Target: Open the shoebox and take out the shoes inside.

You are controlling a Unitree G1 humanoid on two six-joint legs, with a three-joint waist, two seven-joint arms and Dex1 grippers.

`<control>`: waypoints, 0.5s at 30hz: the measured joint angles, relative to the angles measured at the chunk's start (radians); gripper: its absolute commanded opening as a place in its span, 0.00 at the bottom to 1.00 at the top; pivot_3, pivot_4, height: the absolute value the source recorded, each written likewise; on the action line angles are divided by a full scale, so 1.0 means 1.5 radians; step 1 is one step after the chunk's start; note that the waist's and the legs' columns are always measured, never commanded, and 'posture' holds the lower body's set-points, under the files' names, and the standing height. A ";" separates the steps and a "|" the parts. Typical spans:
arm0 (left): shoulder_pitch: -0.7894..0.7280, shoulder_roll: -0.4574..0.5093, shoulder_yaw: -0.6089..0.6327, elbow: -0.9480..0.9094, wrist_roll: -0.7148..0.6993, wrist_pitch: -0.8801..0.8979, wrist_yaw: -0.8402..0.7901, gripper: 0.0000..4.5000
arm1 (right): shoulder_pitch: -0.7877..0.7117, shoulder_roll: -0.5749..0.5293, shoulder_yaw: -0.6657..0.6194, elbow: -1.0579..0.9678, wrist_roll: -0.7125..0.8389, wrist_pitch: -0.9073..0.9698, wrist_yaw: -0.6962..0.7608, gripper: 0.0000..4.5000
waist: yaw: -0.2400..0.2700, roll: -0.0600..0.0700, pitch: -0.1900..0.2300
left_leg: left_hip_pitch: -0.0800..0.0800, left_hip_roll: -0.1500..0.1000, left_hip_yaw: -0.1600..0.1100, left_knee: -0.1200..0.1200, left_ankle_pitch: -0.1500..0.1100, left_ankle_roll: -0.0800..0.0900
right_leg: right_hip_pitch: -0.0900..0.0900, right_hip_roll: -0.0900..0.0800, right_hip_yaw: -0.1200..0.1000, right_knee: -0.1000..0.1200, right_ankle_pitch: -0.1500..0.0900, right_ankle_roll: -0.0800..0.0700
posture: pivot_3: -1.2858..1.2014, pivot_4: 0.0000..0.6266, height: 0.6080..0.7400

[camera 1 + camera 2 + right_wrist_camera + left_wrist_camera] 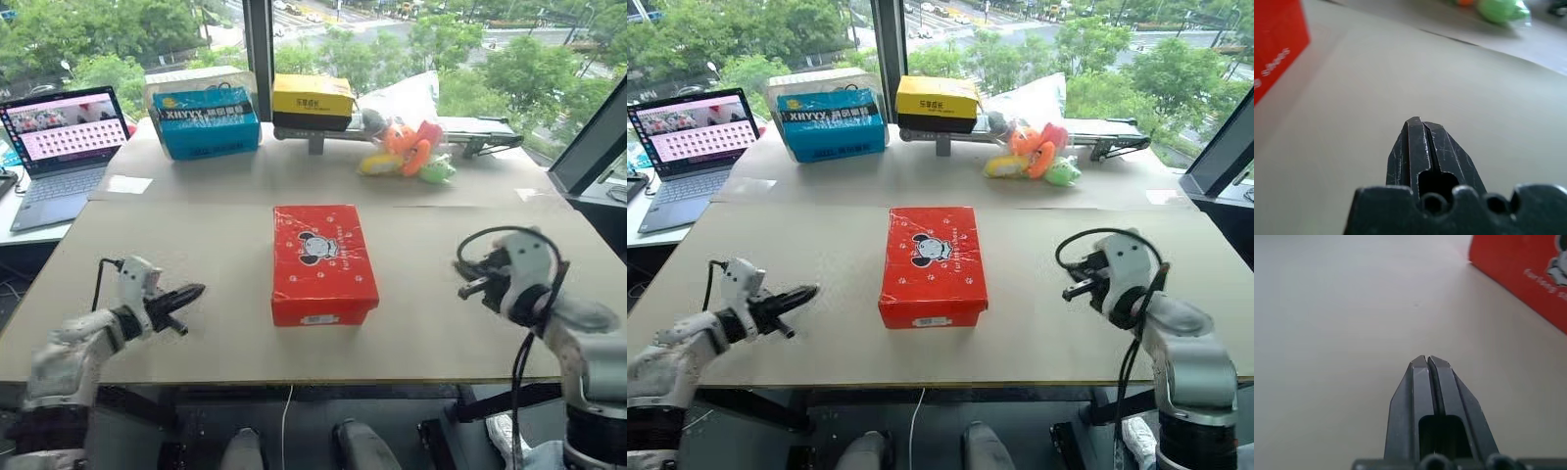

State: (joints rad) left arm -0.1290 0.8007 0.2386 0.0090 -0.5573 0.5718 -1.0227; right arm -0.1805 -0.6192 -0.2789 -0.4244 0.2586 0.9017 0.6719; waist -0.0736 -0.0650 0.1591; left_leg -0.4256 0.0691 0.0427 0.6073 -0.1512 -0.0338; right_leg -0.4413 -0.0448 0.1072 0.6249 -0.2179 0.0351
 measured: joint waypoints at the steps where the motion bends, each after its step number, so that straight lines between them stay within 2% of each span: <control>1: 0.006 0.022 -0.001 -0.016 -0.013 0.014 -0.031 0.01 | 0.004 -0.006 0.010 0.004 0.002 -0.005 0.014 0.00 | 0.000 0.001 0.000 | 0.000 0.000 0.000 0.000 0.001 0.001 | 0.000 0.000 0.000 0.000 -0.002 0.000 | 0.52 0.24 1.00; 4: -0.017 0.109 -0.002 -0.045 -0.057 0.058 -0.127 0.01 | 0.005 -0.054 0.050 0.031 0.015 -0.044 0.077 0.00 | 0.003 0.002 0.002 | -0.002 0.000 0.000 0.000 0.000 0.002 | -0.002 0.000 -0.001 0.001 -0.004 0.001 | 0.52 0.24 1.00; 8: -0.100 0.179 0.041 -0.064 -0.121 0.091 -0.190 0.01 | -0.039 -0.069 0.094 0.078 0.025 -0.101 0.130 0.00 | 0.003 0.002 0.002 | -0.004 0.000 -0.001 0.002 0.000 0.002 | -0.002 0.000 -0.001 0.001 -0.004 0.001 | 0.52 0.24 1.00; 15: -0.129 0.200 0.053 -0.110 -0.168 0.127 -0.222 0.01 | -0.092 -0.079 0.179 0.190 0.008 -0.203 0.182 0.00 | 0.002 0.002 0.003 | -0.003 0.000 -0.001 0.002 0.001 0.002 | -0.002 0.000 -0.001 0.003 -0.004 0.001 | 0.52 0.24 1.00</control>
State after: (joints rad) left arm -0.3218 1.1006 0.3179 -0.1554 -0.8100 0.7627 -1.3561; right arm -0.3186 -0.7373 -0.0106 -0.1394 0.2710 0.5969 0.9450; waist -0.0707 -0.0616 0.1629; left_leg -0.4304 0.0690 0.0407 0.6107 -0.1504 -0.0310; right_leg -0.4448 -0.0444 0.1050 0.6296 -0.2236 0.0369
